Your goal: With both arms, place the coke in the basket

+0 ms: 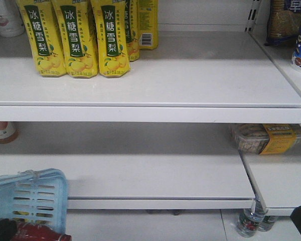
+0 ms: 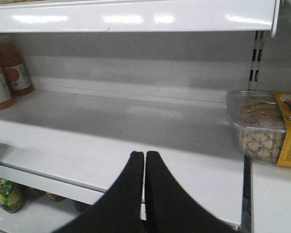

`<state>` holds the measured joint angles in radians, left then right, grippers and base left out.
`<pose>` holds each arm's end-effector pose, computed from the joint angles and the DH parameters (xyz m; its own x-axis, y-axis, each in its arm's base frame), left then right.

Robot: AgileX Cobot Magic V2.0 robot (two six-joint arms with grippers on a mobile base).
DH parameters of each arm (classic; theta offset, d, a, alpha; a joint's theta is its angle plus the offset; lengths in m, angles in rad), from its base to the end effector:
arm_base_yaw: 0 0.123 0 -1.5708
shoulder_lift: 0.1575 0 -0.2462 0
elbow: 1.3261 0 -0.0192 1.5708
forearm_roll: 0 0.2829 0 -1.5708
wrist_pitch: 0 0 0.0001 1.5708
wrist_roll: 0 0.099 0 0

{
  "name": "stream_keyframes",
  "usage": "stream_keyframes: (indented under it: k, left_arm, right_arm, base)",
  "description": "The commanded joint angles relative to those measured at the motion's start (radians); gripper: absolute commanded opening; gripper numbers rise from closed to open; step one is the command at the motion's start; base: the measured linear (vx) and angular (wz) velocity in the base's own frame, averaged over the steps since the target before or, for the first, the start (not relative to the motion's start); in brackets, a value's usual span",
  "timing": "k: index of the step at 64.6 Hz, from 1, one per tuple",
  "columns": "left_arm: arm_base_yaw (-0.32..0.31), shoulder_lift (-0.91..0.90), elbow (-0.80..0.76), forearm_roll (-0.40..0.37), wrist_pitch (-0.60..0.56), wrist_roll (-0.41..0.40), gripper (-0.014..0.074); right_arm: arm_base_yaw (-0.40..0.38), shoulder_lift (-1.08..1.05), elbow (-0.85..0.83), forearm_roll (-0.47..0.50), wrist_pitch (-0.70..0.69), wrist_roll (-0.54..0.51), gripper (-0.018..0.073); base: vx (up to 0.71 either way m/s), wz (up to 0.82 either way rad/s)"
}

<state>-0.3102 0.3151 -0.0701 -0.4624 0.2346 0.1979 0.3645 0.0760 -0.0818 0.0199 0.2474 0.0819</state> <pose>0.1445 -0.0571 0.1740 -0.4313 -0.1237 -0.8937 0.2970 0.9159 -0.2701 0.1289 0.0497 0.2100 -0.1794 0.0397 -0.9830 -0.3446 0.9333 0.1006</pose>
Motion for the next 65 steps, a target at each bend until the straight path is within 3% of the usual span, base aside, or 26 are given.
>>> stream_keyframes:
  k: [1, 17, 39, 65]
  left_arm:
    - [0.002, -0.015, 0.004, 0.078, -0.215, -0.034, -0.0006]
    - [0.065, -0.087, 0.096, 0.201, -0.317, -0.121, -0.0006]
    - [0.214, -0.187, 0.104, 0.34, -0.235, -0.14, -0.0006]
    - [0.337, -0.288, 0.104, 0.423, -0.19, -0.14, -0.0006]
  right_arm:
    - [-0.005, 0.012, -0.03, -0.008, -0.072, 0.0, -0.0009]
    - [-0.005, 0.012, -0.03, -0.008, -0.072, 0.0, -0.0009]
    - [-0.005, 0.012, -0.03, -0.008, -0.072, 0.0, -0.0009]
    - [-0.005, 0.012, -0.03, -0.008, -0.072, 0.0, -0.0009]
  base:
    - [0.0, 0.0]
    - [0.0, 0.0]
    - [0.0, 0.0]
    - [0.0, 0.0]
